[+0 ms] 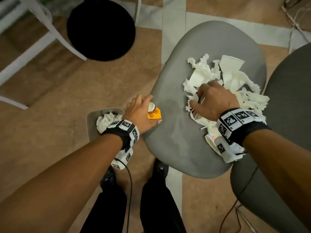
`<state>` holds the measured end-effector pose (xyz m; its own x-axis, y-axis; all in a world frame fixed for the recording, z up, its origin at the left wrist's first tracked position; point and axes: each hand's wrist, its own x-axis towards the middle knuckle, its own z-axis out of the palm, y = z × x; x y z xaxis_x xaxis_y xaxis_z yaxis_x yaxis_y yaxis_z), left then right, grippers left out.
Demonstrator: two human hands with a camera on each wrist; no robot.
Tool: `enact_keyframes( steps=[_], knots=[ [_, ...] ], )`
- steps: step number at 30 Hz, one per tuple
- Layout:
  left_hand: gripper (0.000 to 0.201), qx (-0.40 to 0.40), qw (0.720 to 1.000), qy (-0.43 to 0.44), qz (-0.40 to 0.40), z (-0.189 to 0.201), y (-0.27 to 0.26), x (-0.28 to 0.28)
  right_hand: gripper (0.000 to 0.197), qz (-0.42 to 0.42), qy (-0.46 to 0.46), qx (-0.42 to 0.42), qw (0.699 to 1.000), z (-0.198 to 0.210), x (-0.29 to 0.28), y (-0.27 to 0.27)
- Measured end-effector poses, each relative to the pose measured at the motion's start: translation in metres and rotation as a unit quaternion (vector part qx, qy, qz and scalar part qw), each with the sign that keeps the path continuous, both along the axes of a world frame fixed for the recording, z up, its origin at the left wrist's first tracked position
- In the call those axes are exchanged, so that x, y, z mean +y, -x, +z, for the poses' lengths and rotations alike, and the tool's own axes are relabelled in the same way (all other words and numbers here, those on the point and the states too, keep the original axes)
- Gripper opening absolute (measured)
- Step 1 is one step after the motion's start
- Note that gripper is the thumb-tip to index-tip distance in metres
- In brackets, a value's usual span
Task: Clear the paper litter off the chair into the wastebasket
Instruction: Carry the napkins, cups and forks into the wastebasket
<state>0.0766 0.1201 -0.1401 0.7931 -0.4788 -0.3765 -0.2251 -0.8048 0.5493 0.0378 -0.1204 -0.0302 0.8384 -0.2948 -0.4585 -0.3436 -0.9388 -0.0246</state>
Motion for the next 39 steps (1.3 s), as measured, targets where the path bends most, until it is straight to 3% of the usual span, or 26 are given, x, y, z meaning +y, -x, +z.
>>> enact_keyframes(
  steps=[4,9,12,15,18,20,27,33,36,39],
  knots=[
    [0.075,0.002,0.999,-0.010,0.038,-0.015,0.000,0.065,0.023,-0.012,-0.117,-0.053,0.992,-0.027,0.068,-0.019],
    [0.063,0.038,0.993,-0.079,0.079,-0.045,0.002,0.157,0.018,-0.015,-0.215,-0.062,0.975,-0.083,0.180,-0.039],
    [0.065,0.050,0.986,-0.118,0.103,-0.066,0.008,0.197,0.024,-0.013,-0.235,-0.029,0.971,-0.123,0.226,-0.037],
    [0.076,0.083,0.983,-0.088,0.140,-0.088,0.018,0.220,0.043,0.014,-0.239,0.046,0.970,-0.161,0.254,-0.027],
    [0.084,0.076,0.985,-0.053,0.148,-0.095,0.025,0.224,0.049,0.039,-0.233,0.118,0.964,-0.181,0.263,-0.014],
    [0.077,0.062,0.986,-0.055,0.145,-0.093,0.021,0.220,0.050,0.025,-0.240,0.123,0.963,-0.182,0.259,-0.009],
    [0.048,0.045,0.993,-0.014,0.109,-0.061,-0.017,0.162,0.033,-0.054,-0.358,0.061,0.930,-0.135,0.218,-0.023],
    [0.046,-0.008,0.997,0.042,0.061,-0.022,-0.044,0.034,0.019,-0.156,-0.394,-0.038,0.905,-0.080,0.112,-0.022],
    [0.058,-0.020,0.998,0.062,-0.021,-0.004,-0.041,-0.049,0.021,-0.221,-0.377,-0.078,0.896,-0.067,0.037,-0.007],
    [0.092,-0.079,0.988,0.042,-0.126,0.010,-0.034,-0.122,0.018,-0.269,-0.339,-0.099,0.896,-0.061,-0.030,0.011]
  ],
)
